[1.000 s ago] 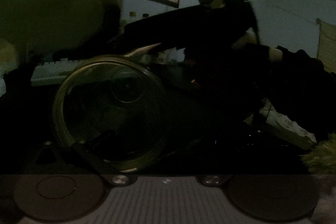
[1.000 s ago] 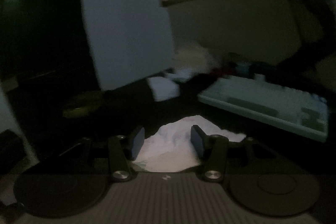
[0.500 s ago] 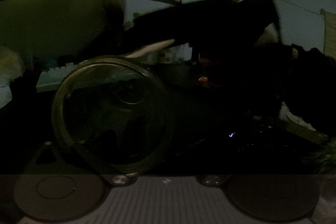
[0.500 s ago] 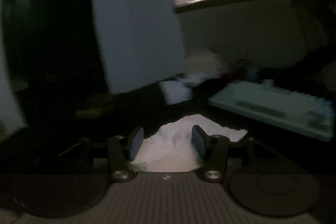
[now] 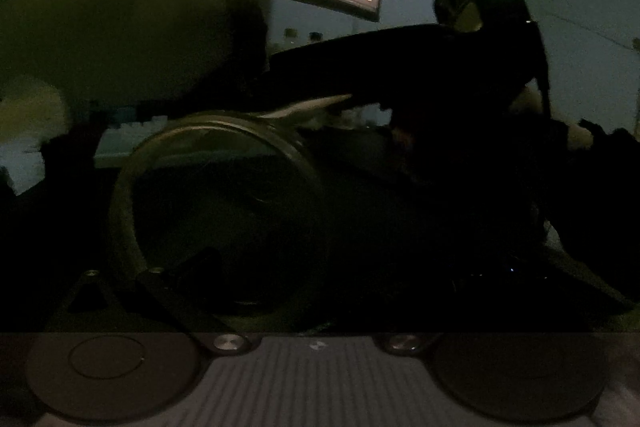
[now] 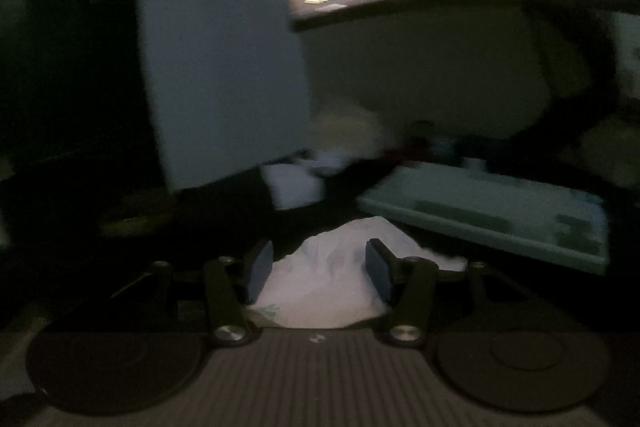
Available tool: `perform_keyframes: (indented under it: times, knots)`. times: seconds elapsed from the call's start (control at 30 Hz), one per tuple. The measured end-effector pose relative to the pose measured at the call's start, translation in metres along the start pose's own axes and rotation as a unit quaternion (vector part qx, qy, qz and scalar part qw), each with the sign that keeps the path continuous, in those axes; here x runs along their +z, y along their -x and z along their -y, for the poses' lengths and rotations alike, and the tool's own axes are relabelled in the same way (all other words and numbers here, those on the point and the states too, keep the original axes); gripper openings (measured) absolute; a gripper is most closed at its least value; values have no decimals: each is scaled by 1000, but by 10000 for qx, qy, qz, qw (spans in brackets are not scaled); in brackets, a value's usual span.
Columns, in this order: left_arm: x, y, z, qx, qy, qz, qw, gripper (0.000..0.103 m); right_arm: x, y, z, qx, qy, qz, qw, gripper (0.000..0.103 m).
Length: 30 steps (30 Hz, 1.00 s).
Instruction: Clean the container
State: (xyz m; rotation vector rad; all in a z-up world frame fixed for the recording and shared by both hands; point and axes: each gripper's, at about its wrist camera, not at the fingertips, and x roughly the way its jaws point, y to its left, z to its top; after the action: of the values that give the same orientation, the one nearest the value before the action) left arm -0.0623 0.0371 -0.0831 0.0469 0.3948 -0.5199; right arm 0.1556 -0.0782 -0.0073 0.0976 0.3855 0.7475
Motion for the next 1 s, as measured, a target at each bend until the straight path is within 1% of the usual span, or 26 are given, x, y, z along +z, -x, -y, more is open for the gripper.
perform_keyframes:
  times: [0.07,0.17,0.2,0.27,0.3,0.37,0.4,0.43,0.47,0.5,0.6,0.67,0.7,0.8,0.83,0.9,0.93,0.97,1.0]
  knots:
    - [1,1,-4,17,100,23,9999,103,-1,1,-9,142,123,37,9998,56]
    - [2,-4,-12,39,141,31,9999,103,-2,6,-21,772,197,84,9968,56]
    - [3,-7,-16,56,137,34,9999,103,-2,6,-22,836,175,85,9963,56]
    - [5,-9,-19,70,172,34,9998,103,-1,3,-18,807,130,58,9966,57]
    - [5,-10,-21,82,197,37,9998,103,0,0,-14,650,154,72,9977,57]
    - [6,-10,-24,88,214,35,9997,103,1,-8,-8,172,51,70,9998,57]
    - [6,-11,-25,116,231,40,9997,103,2,-11,-4,33,-64,51,10000,57]
    - [6,-11,-27,141,245,51,9996,103,3,-14,-4,-8,-102,35,9999,57]
    - [6,-11,-29,164,260,61,9995,103,4,-15,-6,-18,-87,27,10000,57]
    - [6,-11,-30,168,270,67,9995,103,4,-15,-9,60,-56,33,10000,57]
    - [6,-13,-34,196,298,83,9993,103,3,-11,-18,738,42,63,9972,57]
    - [7,-13,-37,203,338,100,9992,103,4,-12,-16,877,-1,45,9961,58]
    - [7,-13,-39,196,382,110,9990,103,5,-13,-15,840,-6,43,9965,58]
    - [6,-10,-41,212,449,131,9987,103,6,-20,-11,179,-47,57,9998,58]
    - [6,-9,-42,222,466,138,9986,103,6,-20,-11,189,-109,56,9997,58]
    - [6,-8,-43,235,500,146,9984,103,6,-18,-15,483,-107,52,9988,58]
    - [6,-8,-43,245,500,147,9983,103,7,-16,-18,722,-104,41,9973,58]
    - [6,-8,-43,269,484,147,9984,103,7,-14,-21,960,-100,30,9953,60]
    - [6,-8,-43,293,470,147,9984,103,7,-13,-22,1112,-93,24,9938,62]
